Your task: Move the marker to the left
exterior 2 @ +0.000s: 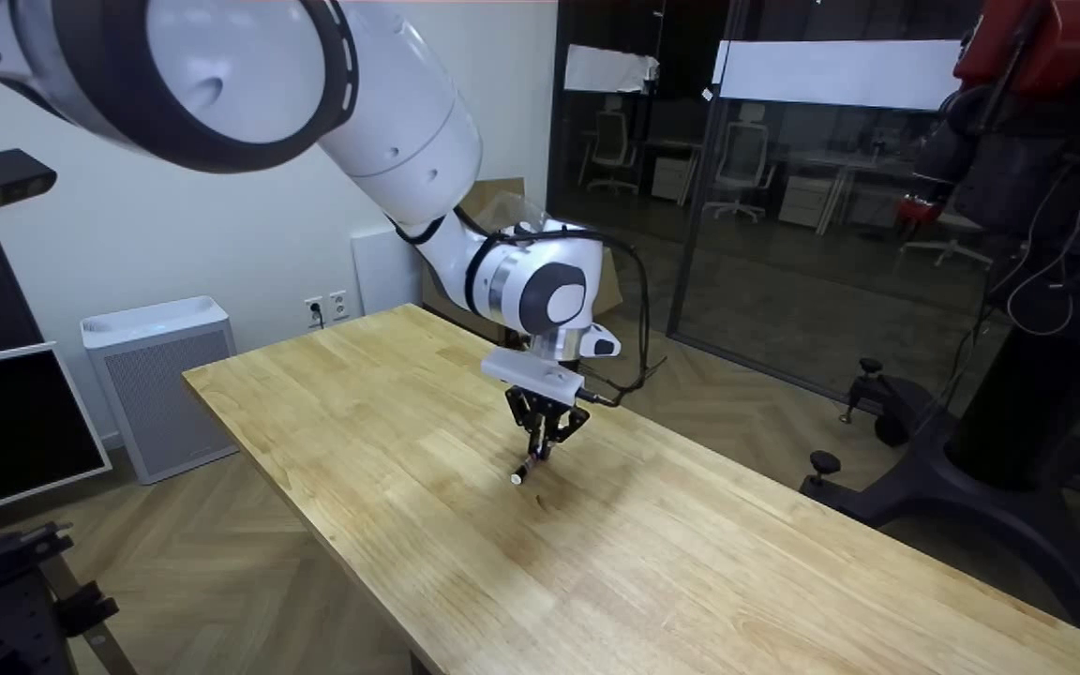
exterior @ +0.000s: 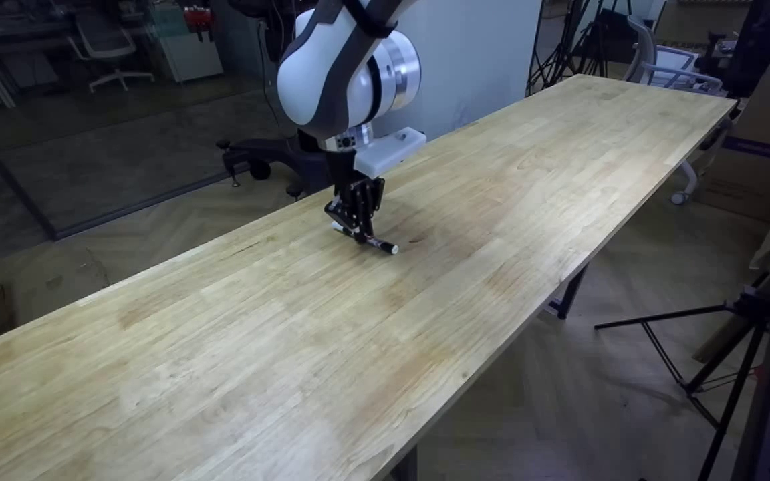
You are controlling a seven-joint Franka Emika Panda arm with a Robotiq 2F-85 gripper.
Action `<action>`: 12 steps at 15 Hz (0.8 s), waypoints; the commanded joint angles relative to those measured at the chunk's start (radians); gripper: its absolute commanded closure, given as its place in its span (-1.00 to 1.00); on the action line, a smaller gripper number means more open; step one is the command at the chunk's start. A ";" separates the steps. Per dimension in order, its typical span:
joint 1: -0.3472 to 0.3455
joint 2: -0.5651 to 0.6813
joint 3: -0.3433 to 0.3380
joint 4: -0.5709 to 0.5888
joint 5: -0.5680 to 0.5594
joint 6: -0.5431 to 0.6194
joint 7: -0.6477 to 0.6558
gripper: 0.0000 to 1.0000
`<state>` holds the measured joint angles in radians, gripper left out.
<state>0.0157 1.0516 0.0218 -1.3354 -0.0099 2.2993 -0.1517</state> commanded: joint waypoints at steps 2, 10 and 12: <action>0.011 0.005 -0.010 0.025 -0.007 -0.019 0.062 0.01; 0.053 -0.063 -0.046 -0.032 -0.040 0.006 0.141 -0.98; 0.073 -0.087 -0.060 -0.044 -0.055 0.004 0.171 -1.00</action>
<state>0.0497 1.0228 -0.0074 -1.3362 -0.0348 2.3065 -0.0610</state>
